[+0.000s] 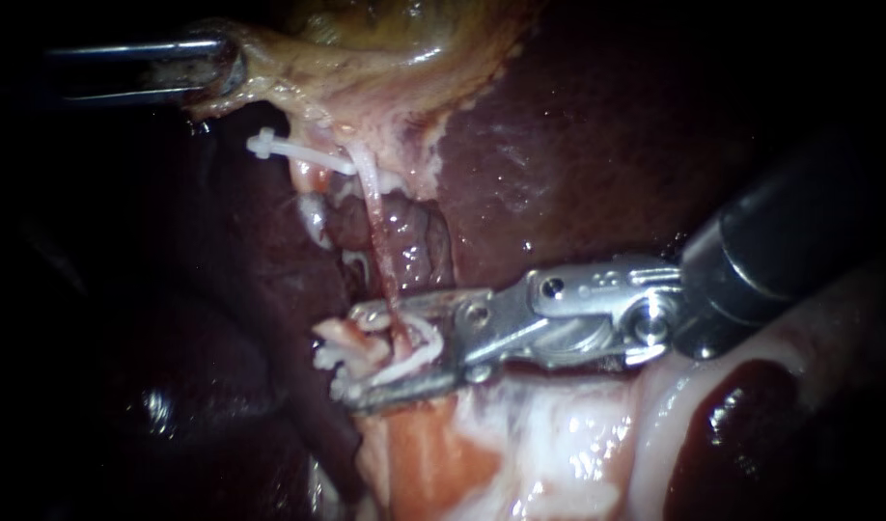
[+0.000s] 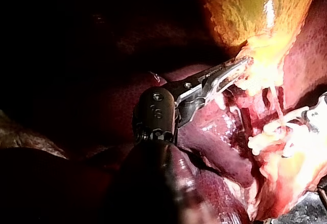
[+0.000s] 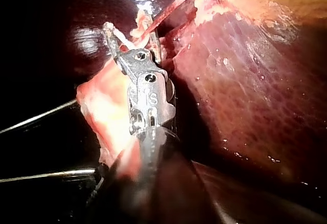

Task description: Clipping first clip right tube

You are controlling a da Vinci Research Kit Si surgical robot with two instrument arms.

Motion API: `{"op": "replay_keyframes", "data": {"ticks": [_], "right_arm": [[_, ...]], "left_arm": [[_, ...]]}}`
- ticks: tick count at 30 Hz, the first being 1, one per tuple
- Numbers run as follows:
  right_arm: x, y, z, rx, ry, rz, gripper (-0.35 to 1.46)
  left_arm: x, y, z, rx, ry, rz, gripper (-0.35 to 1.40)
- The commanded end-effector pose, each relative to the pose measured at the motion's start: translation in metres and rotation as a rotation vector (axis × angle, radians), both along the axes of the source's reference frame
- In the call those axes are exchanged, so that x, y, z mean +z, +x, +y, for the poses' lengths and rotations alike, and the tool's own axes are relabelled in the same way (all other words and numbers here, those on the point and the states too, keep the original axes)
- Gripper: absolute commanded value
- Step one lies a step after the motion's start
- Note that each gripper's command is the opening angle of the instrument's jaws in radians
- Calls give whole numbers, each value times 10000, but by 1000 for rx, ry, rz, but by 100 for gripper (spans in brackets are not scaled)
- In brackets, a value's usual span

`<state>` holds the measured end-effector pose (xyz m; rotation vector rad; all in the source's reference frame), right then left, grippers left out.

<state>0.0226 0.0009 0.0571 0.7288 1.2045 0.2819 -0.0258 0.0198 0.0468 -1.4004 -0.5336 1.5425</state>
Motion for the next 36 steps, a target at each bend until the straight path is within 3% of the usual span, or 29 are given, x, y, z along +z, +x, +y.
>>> {"op": "replay_keyframes", "data": {"ticks": [1, 7, 12, 15, 19, 24, 27, 30, 36], "right_arm": [[-4, 0, -1, -4, 11, 14, 50], [-28, 5, -12, -30, 69, 94, 50], [-38, 7, -16, -61, 87, 120, 49], [-36, 6, -15, -79, 109, 119, 45], [-31, 1, -9, -58, 114, 108, 37], [-31, -7, -5, -57, 138, 99, 19], [-32, -9, -6, -58, 149, 95, 5], [-32, -11, -6, -78, 170, 95, -33], [-28, -13, -4, -79, 213, 75, -35]], "left_arm": [[0, 0, 0, 0, 0, 0, -35], [0, 0, 0, 0, 0, 0, -35], [1, 0, 0, 0, 0, 0, -35], [2, 0, 0, 0, -1, 0, -35], [2, -1, -1, 0, -1, 1, -35], [2, -1, -1, -1, -1, 1, -35], [2, -1, -1, -1, -1, 1, -35], [2, -1, -1, -1, -1, 1, -35], [3, -1, -1, -1, -1, 1, -35]]}}
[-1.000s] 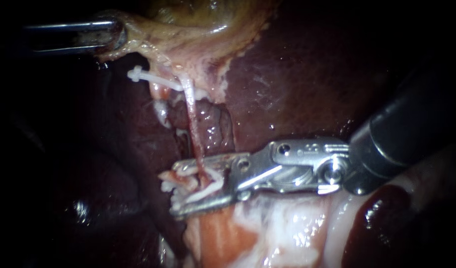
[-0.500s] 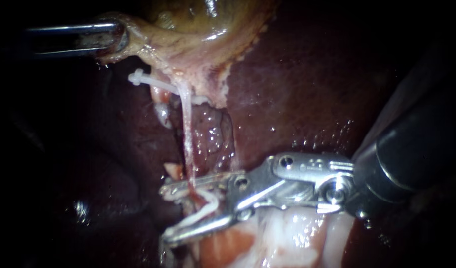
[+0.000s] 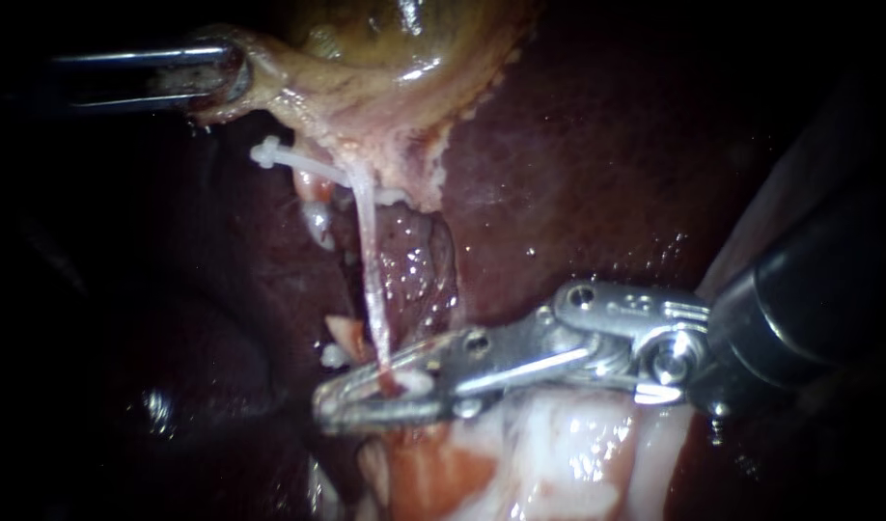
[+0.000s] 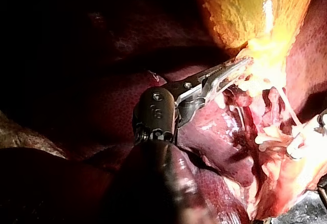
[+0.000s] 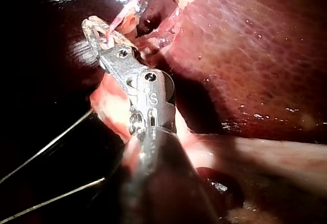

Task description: Clipping first clip right tube

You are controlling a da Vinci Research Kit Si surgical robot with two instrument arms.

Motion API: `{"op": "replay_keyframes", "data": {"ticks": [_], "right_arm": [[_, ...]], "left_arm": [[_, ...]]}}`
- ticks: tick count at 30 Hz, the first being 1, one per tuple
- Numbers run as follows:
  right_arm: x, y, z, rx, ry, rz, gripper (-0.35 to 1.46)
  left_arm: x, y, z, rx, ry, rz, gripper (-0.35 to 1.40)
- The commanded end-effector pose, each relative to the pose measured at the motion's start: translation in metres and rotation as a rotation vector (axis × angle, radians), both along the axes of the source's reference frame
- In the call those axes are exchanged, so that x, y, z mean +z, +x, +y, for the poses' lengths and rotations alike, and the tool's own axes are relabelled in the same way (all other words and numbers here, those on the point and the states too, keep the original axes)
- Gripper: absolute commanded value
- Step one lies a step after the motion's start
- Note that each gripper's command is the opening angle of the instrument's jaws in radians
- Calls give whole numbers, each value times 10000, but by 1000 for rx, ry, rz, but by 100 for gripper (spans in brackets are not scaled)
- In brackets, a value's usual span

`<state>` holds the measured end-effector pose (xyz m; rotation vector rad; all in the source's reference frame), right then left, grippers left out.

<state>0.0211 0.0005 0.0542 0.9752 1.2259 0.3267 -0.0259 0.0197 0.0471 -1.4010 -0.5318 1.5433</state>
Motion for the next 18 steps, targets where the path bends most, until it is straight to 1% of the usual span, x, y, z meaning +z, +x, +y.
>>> {"op": "replay_keyframes", "data": {"ticks": [1, 18], "right_arm": [[1, 1, 1, -3, 4, -1, -35], [4, 0, 1, -5, 14, -6, -35]], "left_arm": [[0, 0, 0, 0, 0, 0, -35], [1, 0, 1, 0, 0, 0, -35]]}}
